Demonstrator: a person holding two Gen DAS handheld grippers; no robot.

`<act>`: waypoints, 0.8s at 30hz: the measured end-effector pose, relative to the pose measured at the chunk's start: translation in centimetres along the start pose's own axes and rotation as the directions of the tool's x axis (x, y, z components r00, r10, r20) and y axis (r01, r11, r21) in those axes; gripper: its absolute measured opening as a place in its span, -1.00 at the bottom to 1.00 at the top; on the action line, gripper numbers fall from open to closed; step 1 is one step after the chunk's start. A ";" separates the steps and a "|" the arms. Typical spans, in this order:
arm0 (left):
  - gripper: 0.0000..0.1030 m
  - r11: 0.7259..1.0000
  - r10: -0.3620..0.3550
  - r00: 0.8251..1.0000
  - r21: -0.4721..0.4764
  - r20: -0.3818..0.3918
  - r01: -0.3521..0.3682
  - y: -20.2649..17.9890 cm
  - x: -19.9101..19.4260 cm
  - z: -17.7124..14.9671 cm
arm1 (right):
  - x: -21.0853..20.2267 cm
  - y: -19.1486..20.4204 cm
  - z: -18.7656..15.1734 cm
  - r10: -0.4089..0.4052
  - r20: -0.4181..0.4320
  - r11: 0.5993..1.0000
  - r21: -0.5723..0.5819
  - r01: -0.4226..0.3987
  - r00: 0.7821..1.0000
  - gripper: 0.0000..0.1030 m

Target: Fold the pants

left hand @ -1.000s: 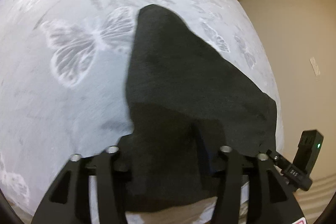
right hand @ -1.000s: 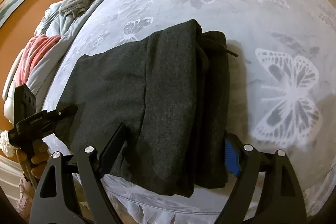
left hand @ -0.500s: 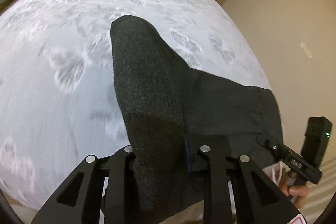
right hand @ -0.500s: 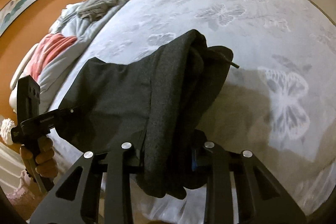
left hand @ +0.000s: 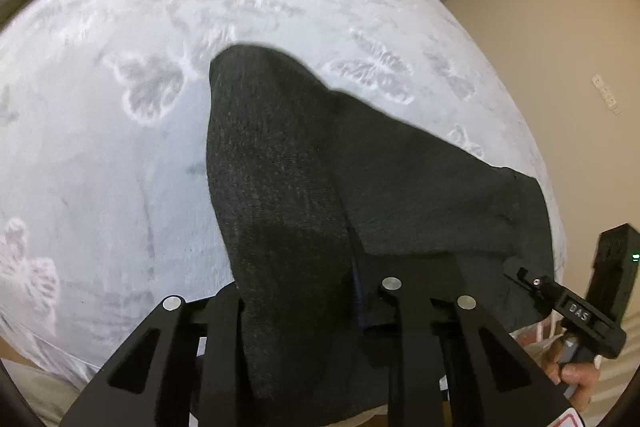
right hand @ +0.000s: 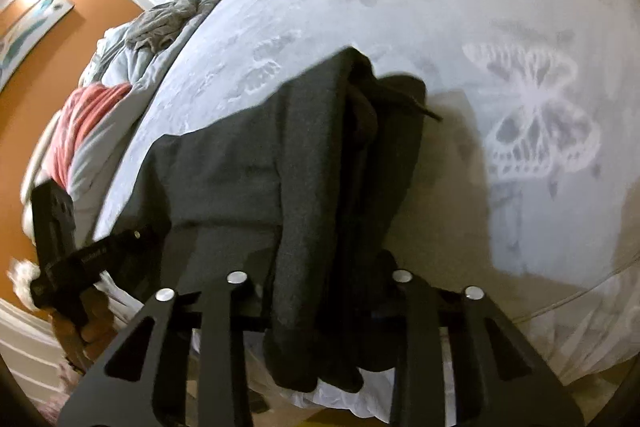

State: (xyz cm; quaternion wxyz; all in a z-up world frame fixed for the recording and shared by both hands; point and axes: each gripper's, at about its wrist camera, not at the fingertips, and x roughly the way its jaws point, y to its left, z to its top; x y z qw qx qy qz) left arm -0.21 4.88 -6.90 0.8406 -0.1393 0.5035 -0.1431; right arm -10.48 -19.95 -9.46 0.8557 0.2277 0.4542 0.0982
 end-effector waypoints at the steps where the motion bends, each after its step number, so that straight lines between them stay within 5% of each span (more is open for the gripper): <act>1: -0.60 1.000 0.008 1.000 0.025 0.017 -0.008 -0.7 -0.7 0.1 | -0.6 0.6 -0.2 0.000 0.021 1.000 -0.009 0.001 1.000 -0.45; 9: -0.61 0.966 0.016 0.975 0.249 0.220 -0.072 -7.7 -9.2 1.1 | -6.5 3.6 -0.2 0.030 0.162 0.997 -0.079 -0.018 0.986 -0.46; 19: -0.61 0.955 -0.042 0.914 0.285 0.404 -0.083 -10.8 -17.9 7.1 | -15.4 8.4 5.5 0.125 0.372 0.976 -0.212 -0.047 0.920 -0.46; 24: -0.61 0.955 -0.055 0.867 0.279 0.495 -0.099 -11.4 -21.3 10.4 | -17.5 11.0 10.2 0.201 0.433 0.957 -0.279 -0.082 0.878 -0.45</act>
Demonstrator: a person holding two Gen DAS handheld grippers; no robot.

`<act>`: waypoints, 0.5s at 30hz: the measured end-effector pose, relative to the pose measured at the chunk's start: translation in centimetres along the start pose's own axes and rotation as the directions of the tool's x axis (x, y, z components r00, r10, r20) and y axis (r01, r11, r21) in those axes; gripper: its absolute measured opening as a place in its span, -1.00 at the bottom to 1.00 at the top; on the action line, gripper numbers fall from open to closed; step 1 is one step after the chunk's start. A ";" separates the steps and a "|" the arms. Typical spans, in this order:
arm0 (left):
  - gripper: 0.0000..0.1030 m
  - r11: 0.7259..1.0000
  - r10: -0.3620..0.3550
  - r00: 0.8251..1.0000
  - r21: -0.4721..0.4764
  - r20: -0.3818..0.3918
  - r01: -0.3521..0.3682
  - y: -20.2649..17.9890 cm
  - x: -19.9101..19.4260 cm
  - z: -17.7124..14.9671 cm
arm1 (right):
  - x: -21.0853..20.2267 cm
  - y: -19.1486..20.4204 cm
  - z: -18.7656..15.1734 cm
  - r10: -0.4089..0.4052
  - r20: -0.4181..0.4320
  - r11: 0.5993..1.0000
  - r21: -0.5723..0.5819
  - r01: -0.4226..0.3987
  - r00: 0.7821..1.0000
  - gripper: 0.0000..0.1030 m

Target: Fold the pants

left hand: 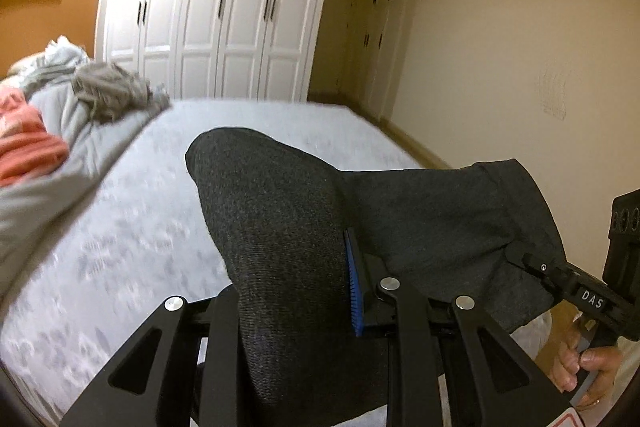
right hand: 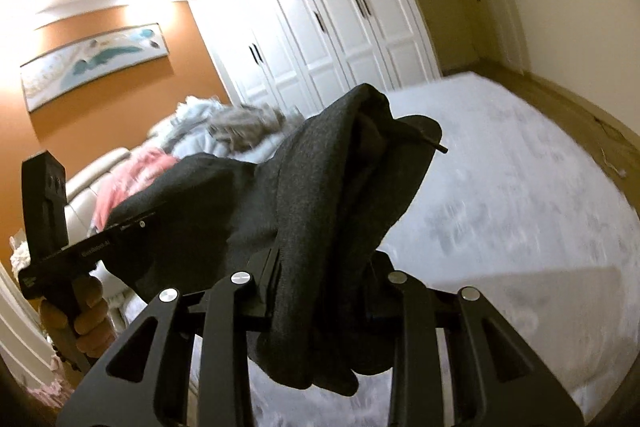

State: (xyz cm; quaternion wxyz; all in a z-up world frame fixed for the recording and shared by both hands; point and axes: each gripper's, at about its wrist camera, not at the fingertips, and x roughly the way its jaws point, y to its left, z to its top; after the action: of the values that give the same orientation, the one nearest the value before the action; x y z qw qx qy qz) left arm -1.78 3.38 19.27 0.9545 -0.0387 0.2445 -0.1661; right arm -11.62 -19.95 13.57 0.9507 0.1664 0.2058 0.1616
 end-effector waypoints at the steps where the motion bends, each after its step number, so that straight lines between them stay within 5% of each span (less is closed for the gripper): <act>1: -0.61 1.000 0.005 1.000 0.003 0.024 -0.005 0.2 -0.2 1.2 | 0.1 0.1 0.8 0.009 0.013 1.000 -0.006 -0.009 1.000 -0.45; 9: -0.60 0.999 0.012 0.984 0.042 0.180 -0.020 1.1 0.9 8.5 | 3.9 0.0 9.1 0.052 0.123 0.996 -0.078 -0.042 0.991 -0.44; 15: -0.60 0.997 0.028 0.974 0.058 0.225 -0.042 1.6 4.7 12.3 | 7.8 -1.3 13.0 0.050 0.153 0.993 -0.111 -0.033 0.987 -0.44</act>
State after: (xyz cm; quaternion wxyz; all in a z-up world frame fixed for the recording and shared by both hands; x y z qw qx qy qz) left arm 8.48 3.24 27.67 0.9795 -0.0233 0.1308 -0.1515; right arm 1.21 -21.41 21.63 0.9679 0.1310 0.1182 0.1789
